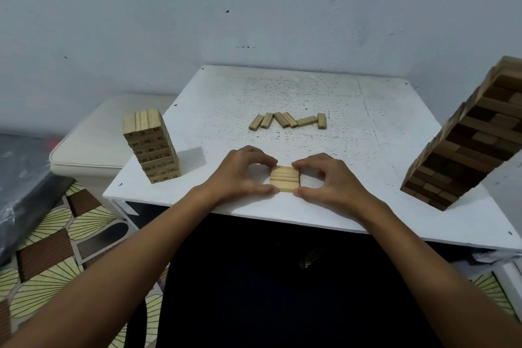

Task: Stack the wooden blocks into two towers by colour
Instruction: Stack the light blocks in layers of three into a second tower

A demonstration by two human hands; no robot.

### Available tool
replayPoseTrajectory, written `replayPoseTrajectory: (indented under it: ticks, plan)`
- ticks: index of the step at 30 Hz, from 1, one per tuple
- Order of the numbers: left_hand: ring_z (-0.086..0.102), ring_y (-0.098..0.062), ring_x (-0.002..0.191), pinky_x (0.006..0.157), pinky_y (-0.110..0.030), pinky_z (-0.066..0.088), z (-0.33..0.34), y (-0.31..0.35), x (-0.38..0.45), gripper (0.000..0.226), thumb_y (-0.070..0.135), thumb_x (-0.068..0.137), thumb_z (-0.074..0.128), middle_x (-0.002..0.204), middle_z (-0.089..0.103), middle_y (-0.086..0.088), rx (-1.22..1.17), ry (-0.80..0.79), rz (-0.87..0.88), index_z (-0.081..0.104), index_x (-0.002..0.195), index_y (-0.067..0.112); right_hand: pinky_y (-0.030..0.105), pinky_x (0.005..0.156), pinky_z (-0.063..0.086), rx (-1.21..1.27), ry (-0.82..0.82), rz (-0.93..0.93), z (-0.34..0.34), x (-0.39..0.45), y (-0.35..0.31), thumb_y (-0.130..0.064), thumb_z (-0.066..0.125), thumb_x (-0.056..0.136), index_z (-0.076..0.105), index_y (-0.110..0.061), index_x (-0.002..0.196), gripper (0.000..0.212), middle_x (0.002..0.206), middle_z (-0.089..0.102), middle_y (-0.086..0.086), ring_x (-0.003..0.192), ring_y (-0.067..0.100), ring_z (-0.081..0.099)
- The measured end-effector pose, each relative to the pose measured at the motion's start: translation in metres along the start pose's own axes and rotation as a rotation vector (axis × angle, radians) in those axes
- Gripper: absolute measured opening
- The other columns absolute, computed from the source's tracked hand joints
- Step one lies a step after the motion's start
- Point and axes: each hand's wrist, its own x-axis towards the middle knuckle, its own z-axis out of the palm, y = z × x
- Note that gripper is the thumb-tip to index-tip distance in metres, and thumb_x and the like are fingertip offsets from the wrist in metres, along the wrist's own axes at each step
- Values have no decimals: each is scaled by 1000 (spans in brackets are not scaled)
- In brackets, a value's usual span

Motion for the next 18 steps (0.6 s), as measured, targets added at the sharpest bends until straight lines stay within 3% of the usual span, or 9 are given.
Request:
replayPoseTrajectory:
  ticks: [5,11,15,18]
  plan:
    - [59,-3,100,90,-18,42,-2,5,1,62,60,51,66,105,68,8,21,8,-25,73,104,29,7,84,40,16,2,-56,1,2,-3,-16,83,69,67,-25,115,50,109,63,-12,105,-6,54]
    - [58,-1,98,84,-4,37,-27,15,2,57,46,54,75,106,70,9,27,70,-32,74,105,21,10,78,43,48,39,-151,-5,17,-20,-27,77,63,66,-30,111,48,108,67,-16,103,-5,57]
    - [61,-7,99,88,-19,49,-62,24,3,55,36,59,83,107,71,6,80,130,-26,73,110,17,16,79,46,103,60,-227,-8,39,-43,-29,76,63,67,-28,110,48,107,66,-18,103,-4,58]
    - [62,-4,95,85,-16,49,-90,31,2,52,30,62,85,105,72,5,127,184,-4,72,110,13,15,78,47,146,74,-295,-9,55,-64,-25,79,65,67,-27,109,46,106,66,-19,97,-3,60]
